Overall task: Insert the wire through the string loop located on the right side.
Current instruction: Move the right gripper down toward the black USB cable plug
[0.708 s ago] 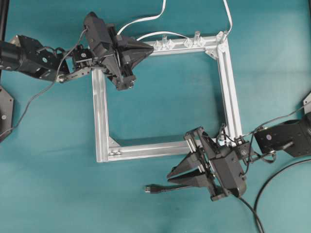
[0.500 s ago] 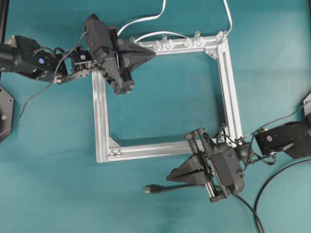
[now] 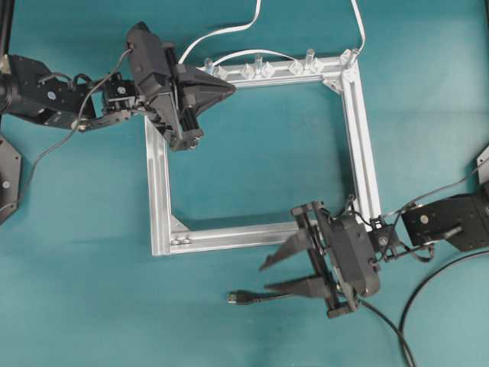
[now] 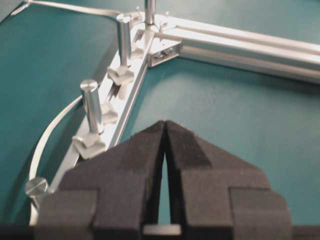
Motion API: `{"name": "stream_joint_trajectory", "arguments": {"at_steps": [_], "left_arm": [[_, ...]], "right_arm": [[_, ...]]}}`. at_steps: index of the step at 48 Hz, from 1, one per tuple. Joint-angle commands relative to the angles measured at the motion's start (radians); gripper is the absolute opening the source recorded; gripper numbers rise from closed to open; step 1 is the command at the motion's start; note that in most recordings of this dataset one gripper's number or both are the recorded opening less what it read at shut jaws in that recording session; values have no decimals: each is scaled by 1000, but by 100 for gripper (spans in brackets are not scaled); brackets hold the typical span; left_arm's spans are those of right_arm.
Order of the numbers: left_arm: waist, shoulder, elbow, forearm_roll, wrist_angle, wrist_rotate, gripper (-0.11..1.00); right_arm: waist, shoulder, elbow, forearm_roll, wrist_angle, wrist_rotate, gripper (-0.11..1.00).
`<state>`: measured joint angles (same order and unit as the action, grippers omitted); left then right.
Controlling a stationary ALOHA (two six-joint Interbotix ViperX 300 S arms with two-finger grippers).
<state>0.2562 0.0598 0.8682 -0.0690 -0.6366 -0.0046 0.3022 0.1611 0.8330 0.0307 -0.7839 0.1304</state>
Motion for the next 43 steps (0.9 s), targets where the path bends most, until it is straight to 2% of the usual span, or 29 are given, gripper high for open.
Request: {"name": "stream_joint_trajectory", "arguments": {"at_steps": [1,3,6,12,16,21,27,31,38,43], "left_arm": [[-2,-26,-11,-2,2,-5,1],[-2,-26,-12,-3,6,-12,7],[5,-26,-14,-5,15,-32,22],[8,-26,-9,-2,34,-69,60],[6,-26,-5,0,40,-81,79],[6,-26,-5,0,41,-83,77],[8,-26,-8,0,41,-80,78],[8,-26,-8,2,41,-80,78],[8,-26,-2,0,41,-81,78],[8,-26,-5,2,41,-81,78]], "right_arm": [[11,-11,-12,58,-18,-9,70],[14,-11,-11,80,-23,-14,76],[20,-11,-9,106,-26,-18,76],[29,-11,-9,147,-25,-23,76],[41,-9,-8,183,-25,-25,76],[66,-6,-8,239,-25,-28,75],[103,5,-11,336,-26,-44,75],[132,17,-17,405,-26,-97,75],[173,28,-38,523,-28,-227,75],[189,31,-51,592,-28,-307,75]]}}
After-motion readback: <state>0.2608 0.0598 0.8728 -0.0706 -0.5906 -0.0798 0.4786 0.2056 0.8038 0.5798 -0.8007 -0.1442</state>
